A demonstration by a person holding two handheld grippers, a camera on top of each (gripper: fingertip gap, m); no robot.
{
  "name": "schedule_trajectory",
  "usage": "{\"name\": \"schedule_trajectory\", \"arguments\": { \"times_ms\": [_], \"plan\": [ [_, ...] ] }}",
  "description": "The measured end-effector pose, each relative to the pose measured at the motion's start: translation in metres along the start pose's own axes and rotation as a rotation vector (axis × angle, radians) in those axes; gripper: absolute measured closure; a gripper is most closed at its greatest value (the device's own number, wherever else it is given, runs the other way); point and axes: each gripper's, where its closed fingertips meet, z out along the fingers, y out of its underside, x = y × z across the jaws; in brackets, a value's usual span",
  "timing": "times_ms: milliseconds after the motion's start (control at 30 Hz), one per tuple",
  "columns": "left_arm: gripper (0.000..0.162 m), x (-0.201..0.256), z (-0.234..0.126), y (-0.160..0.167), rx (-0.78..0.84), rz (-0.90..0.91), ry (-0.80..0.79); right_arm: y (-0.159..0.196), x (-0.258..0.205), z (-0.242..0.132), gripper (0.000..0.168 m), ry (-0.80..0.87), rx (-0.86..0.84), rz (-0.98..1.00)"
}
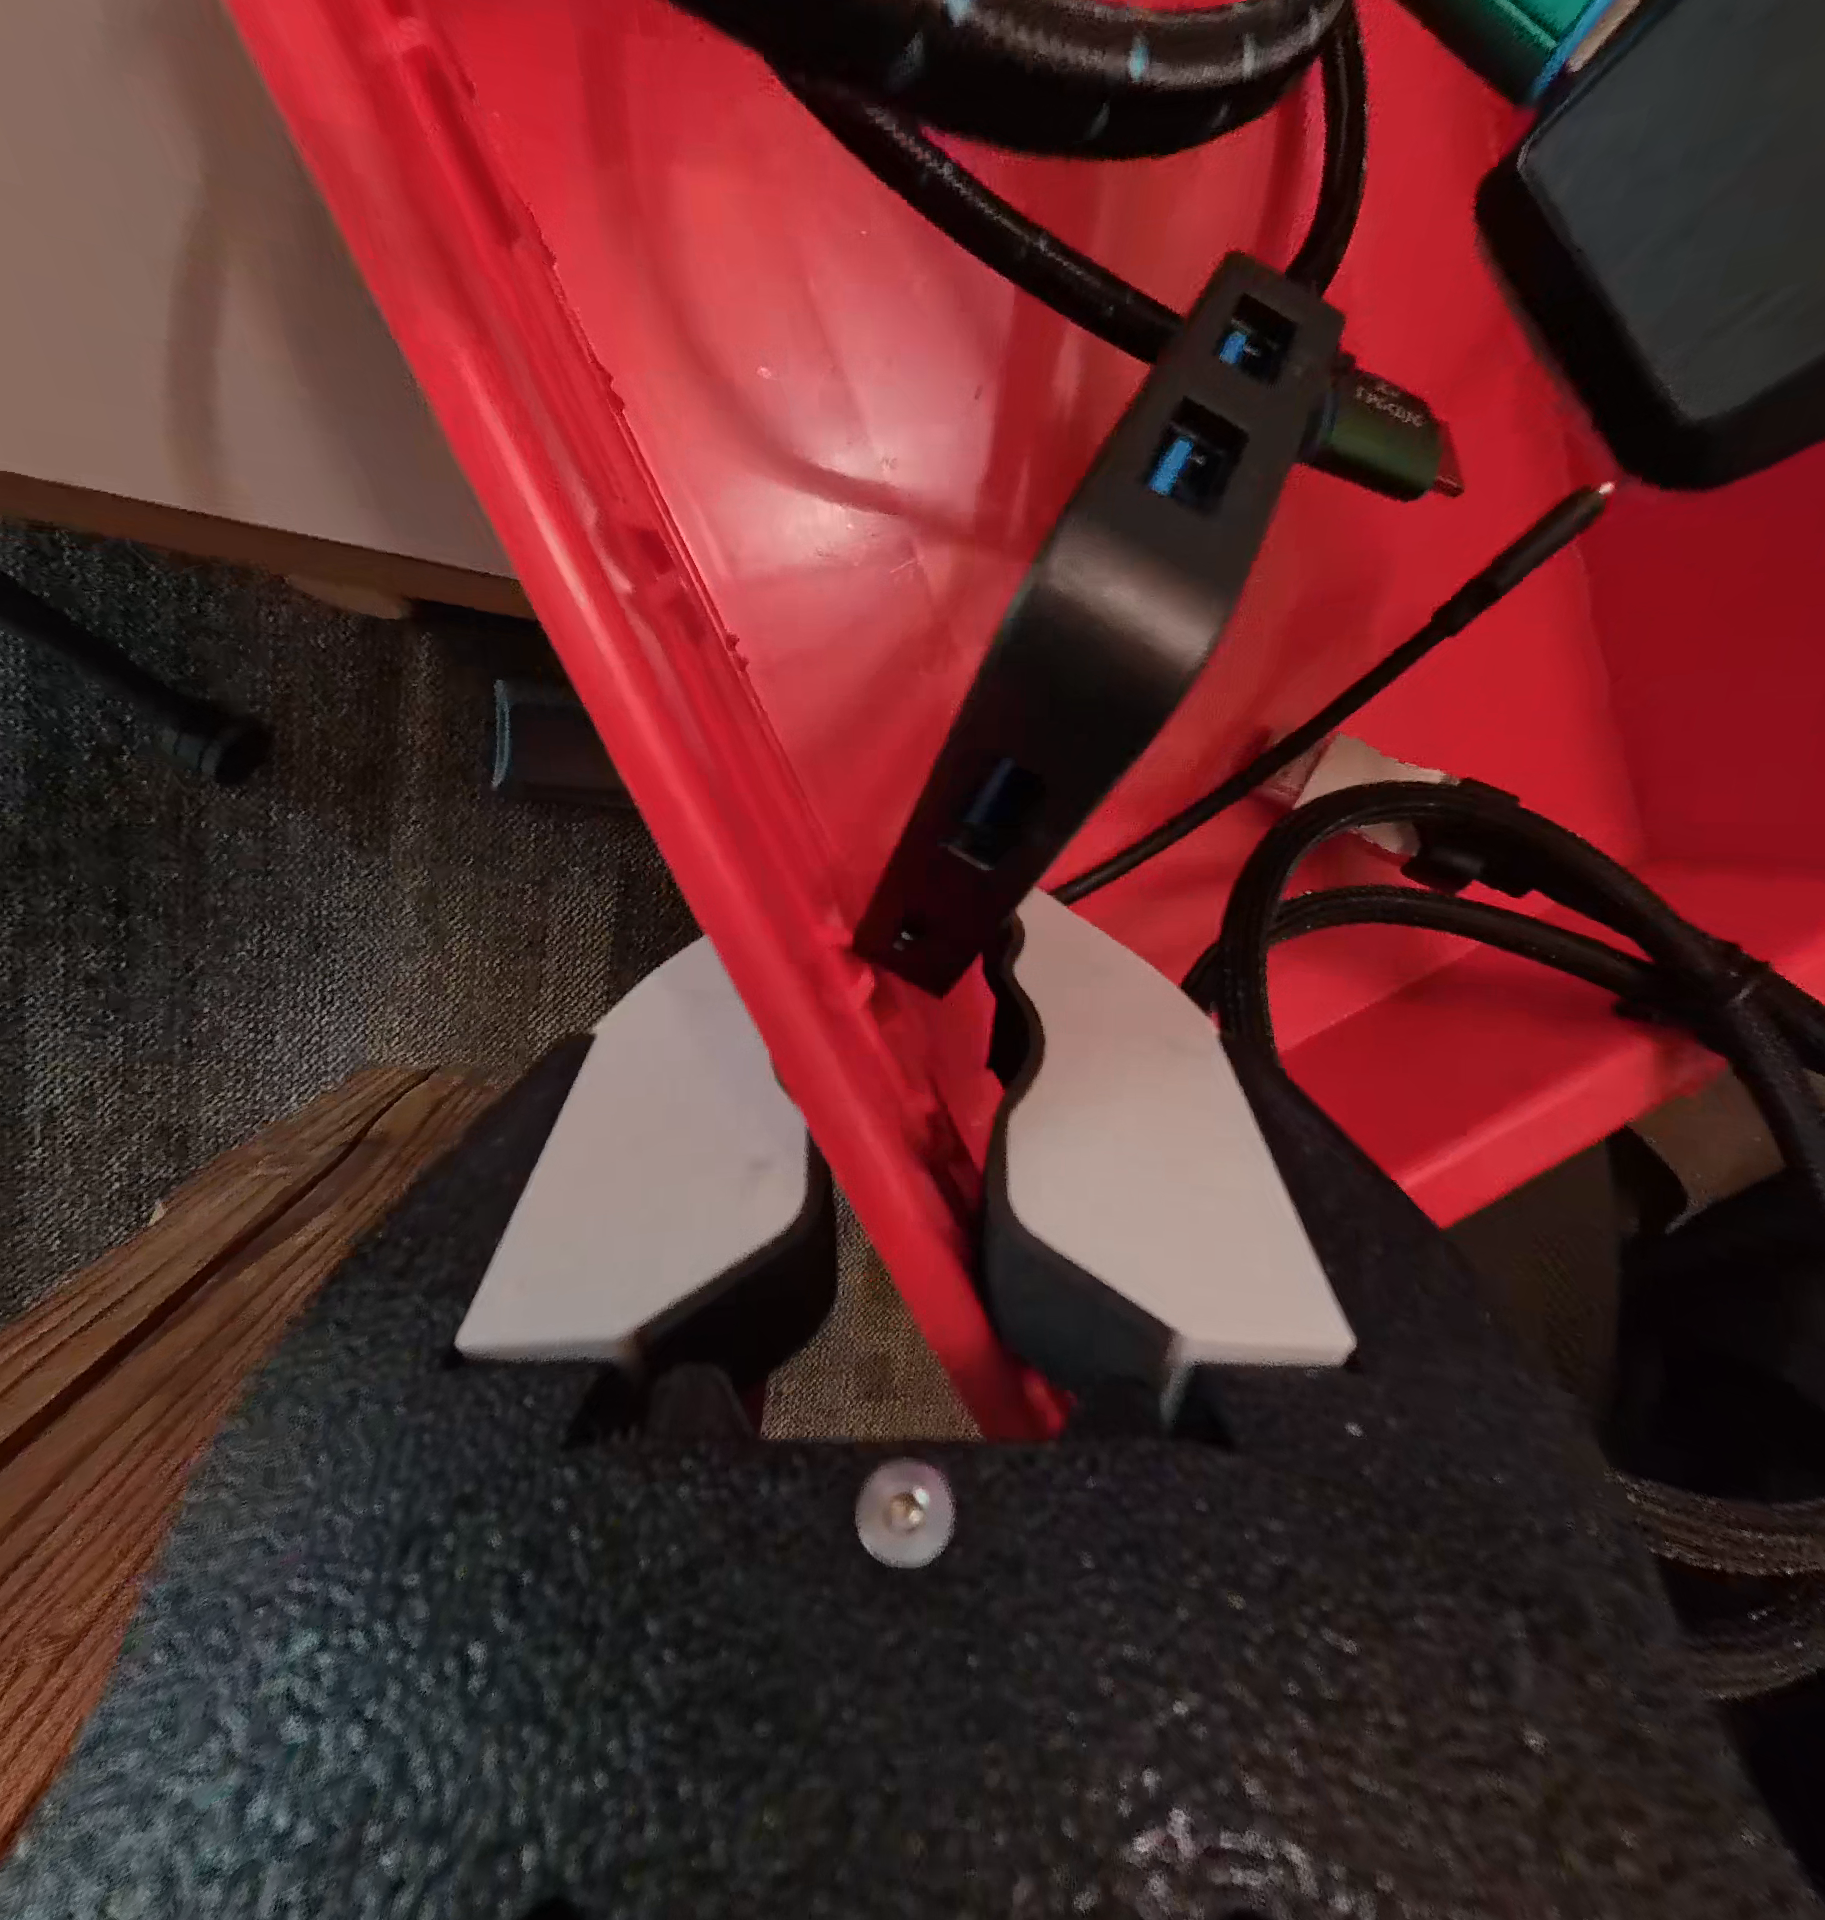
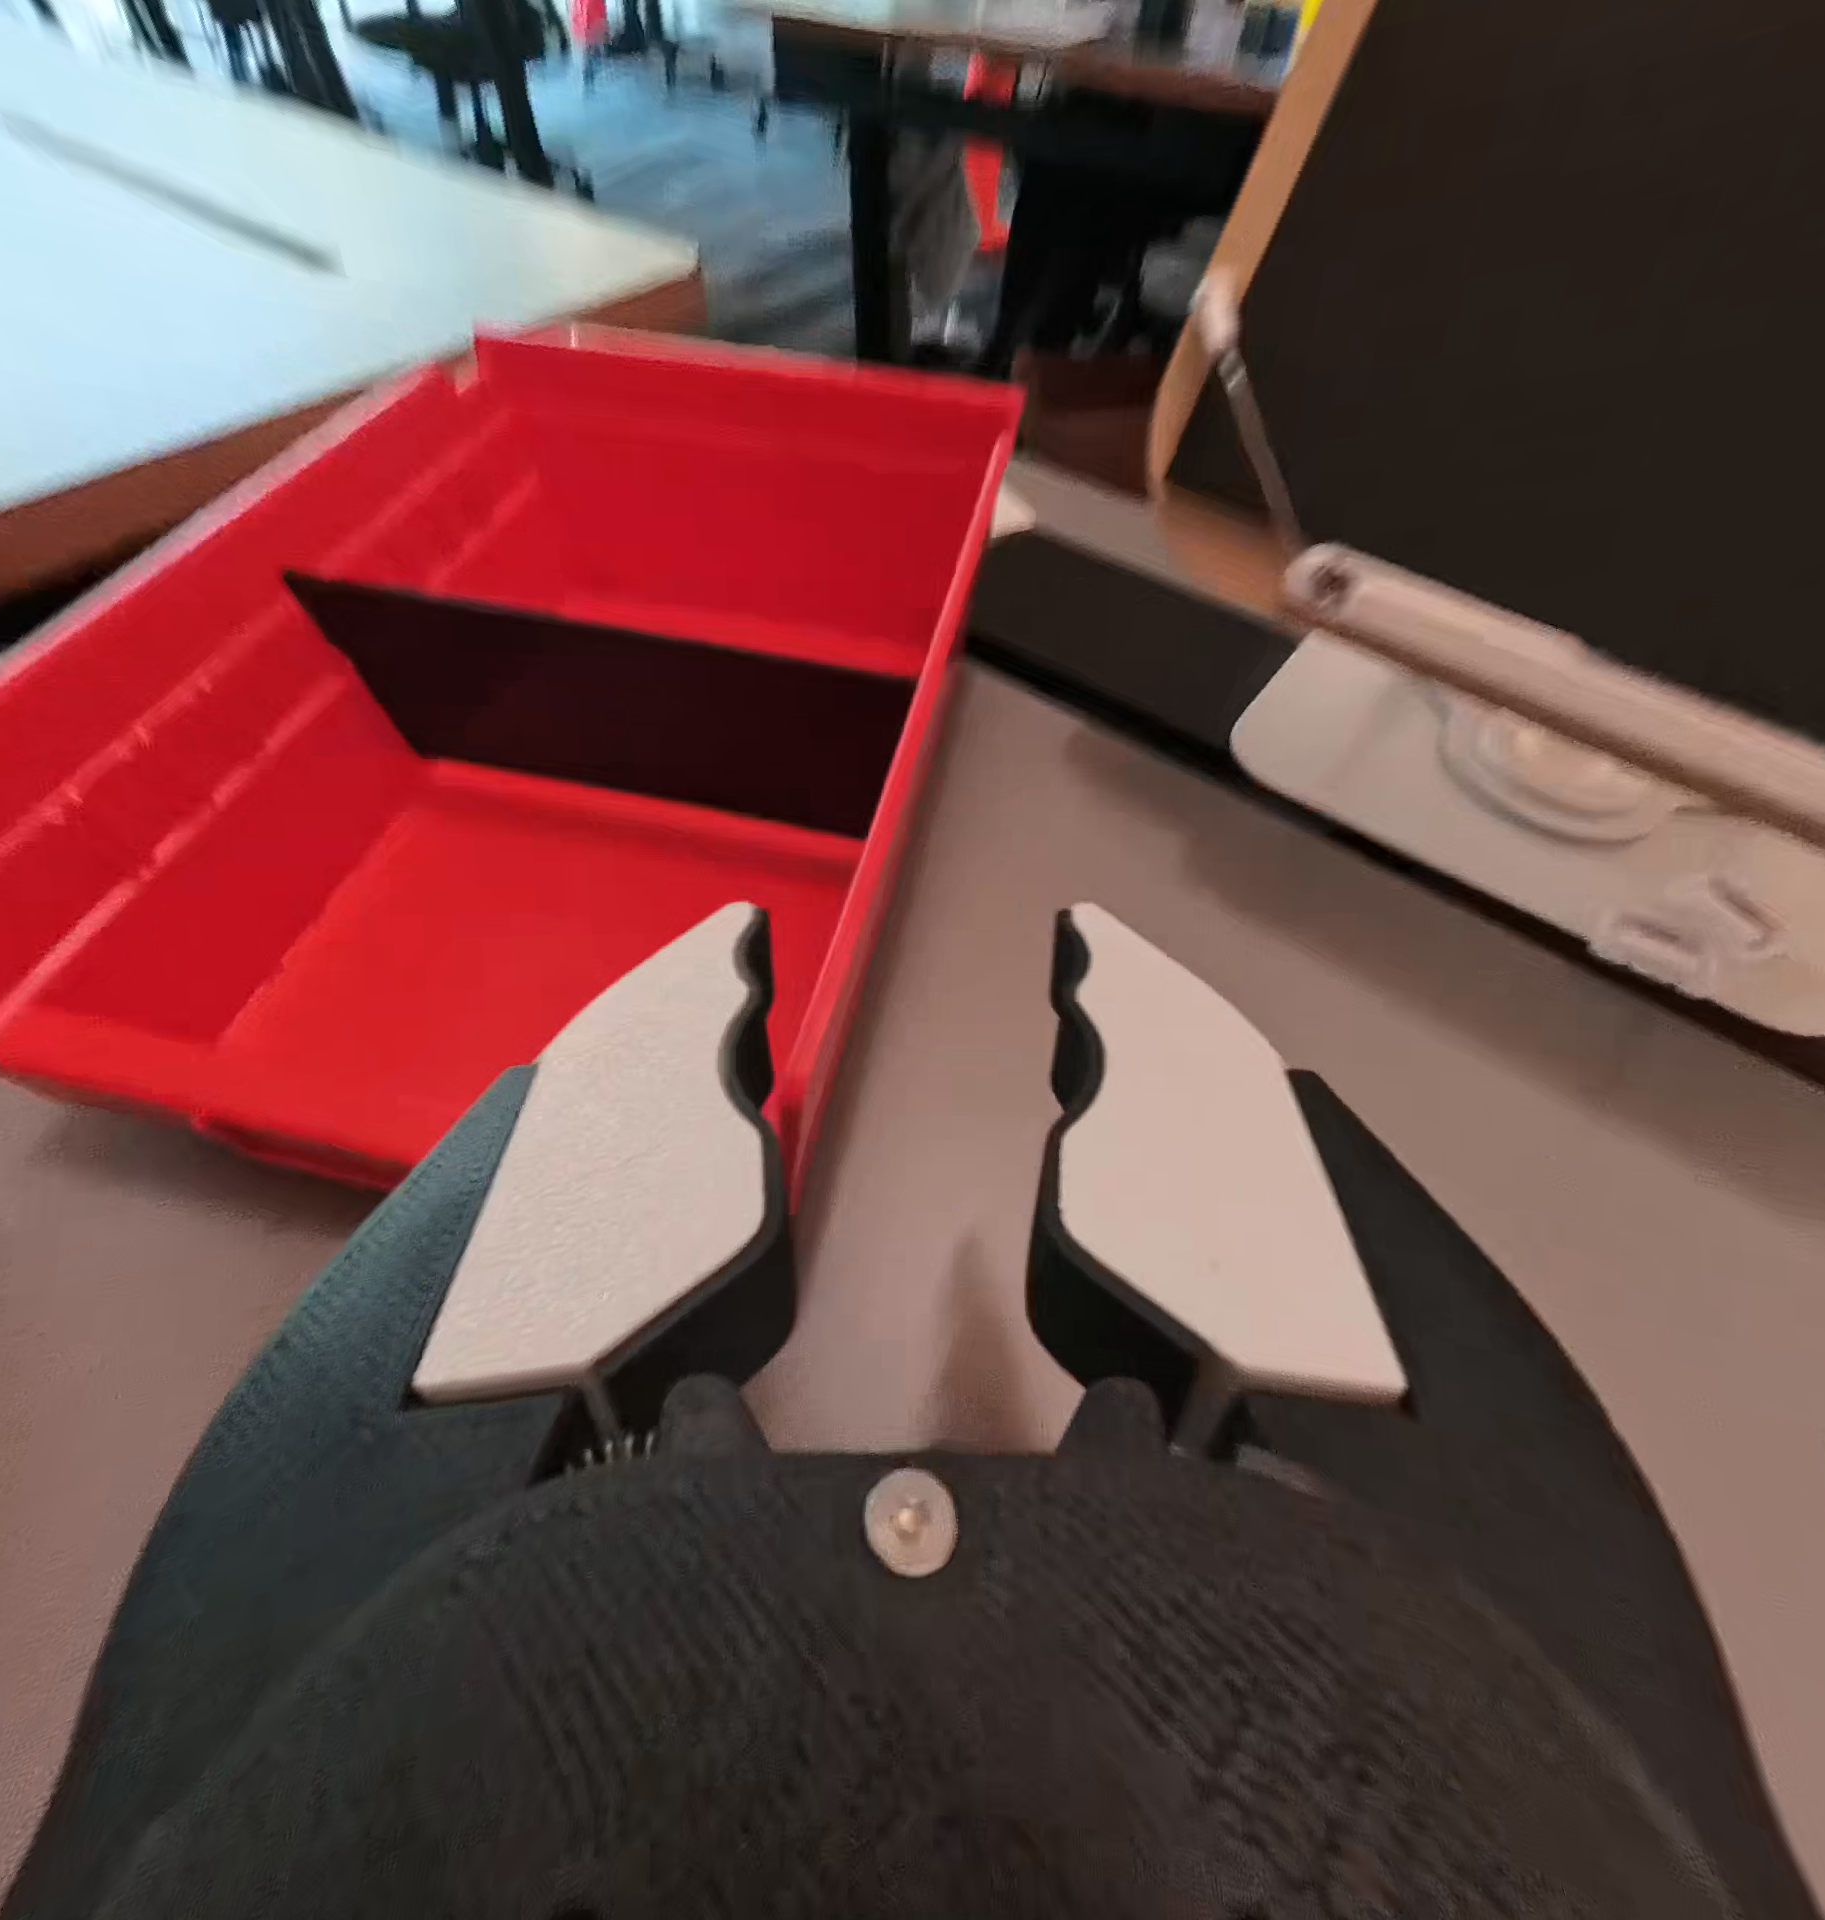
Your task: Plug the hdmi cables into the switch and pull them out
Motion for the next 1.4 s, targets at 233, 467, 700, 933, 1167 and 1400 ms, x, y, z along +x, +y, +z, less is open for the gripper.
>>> {"name": "schedule_trajectory", "arguments": {
  "times_ms": [233,467,700,933,1167,1400],
  "plan": [
    [0.133,0.0,0.001,-0.001,0.012,0.007,0.014,0.017,-0.016,0.03,0.138,-0.03,-0.156,-0.069],
    [0.127,-0.002,0.002,-0.008,0.087,0.016,0.002,0.026,-0.012,0.039,0.163,-0.136,-0.168,0.097],
    [0.129,-0.003,0.002,-0.013,0.143,0.006,-0.012,-0.012,0.0,-0.028,0.163,-0.221,-0.038,-0.006],
    [0.128,-0.002,0.001,-0.013,0.13,-0.003,-0.005,-0.035,0.063,-0.15,0.164,-0.228,0.089,0.056],
    [0.126,0.0,0.002,-0.014,0.123,-0.032,0.006,-0.03,0.19,-0.304,0.163,-0.034,0.187,0.198],
    [0.124,0.005,0.006,-0.017,0.113,-0.073,0.022,0.029,0.282,-0.408,0.163,0.179,0.196,0.354]
  ]
}}
